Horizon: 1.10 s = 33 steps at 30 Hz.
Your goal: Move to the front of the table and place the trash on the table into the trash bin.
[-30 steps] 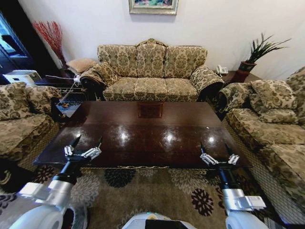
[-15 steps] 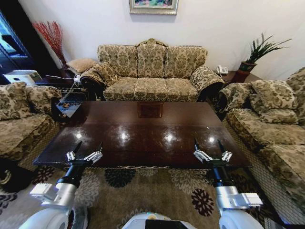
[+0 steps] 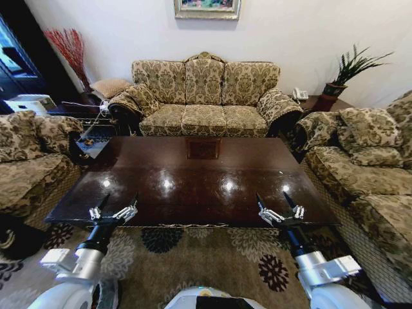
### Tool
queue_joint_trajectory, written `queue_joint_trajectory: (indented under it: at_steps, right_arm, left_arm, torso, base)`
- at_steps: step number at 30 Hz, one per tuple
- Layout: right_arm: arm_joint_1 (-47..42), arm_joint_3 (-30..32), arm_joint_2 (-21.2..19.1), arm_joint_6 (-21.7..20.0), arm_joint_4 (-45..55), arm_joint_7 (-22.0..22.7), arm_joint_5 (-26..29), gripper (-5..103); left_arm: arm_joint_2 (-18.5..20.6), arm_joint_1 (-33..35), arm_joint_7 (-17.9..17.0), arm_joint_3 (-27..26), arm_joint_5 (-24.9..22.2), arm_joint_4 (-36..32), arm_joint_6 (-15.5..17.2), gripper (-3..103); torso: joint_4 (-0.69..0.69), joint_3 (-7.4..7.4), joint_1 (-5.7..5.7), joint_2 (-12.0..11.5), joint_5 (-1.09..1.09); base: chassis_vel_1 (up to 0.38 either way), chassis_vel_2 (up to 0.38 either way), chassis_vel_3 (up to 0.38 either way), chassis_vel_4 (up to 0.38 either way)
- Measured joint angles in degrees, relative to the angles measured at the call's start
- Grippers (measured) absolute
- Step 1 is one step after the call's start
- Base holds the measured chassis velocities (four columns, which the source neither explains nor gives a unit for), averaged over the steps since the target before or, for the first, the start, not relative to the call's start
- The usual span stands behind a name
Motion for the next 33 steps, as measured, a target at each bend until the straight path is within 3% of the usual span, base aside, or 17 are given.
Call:
queue_joint_trajectory:
  at_steps: [33]
  right_arm:
    - [0.08, -0.05, 0.16, 0.15, -0.12, 0.09, -0.28, 100]
  left_arm:
    - [0.03, -0.02, 0.12, -0.06, -0.05, 0.09, -0.02, 100]
  torso:
    - [0.00, 0.00, 0.00, 0.00, 0.00]
  base:
    - [0.000, 0.000, 0.000, 0.000]
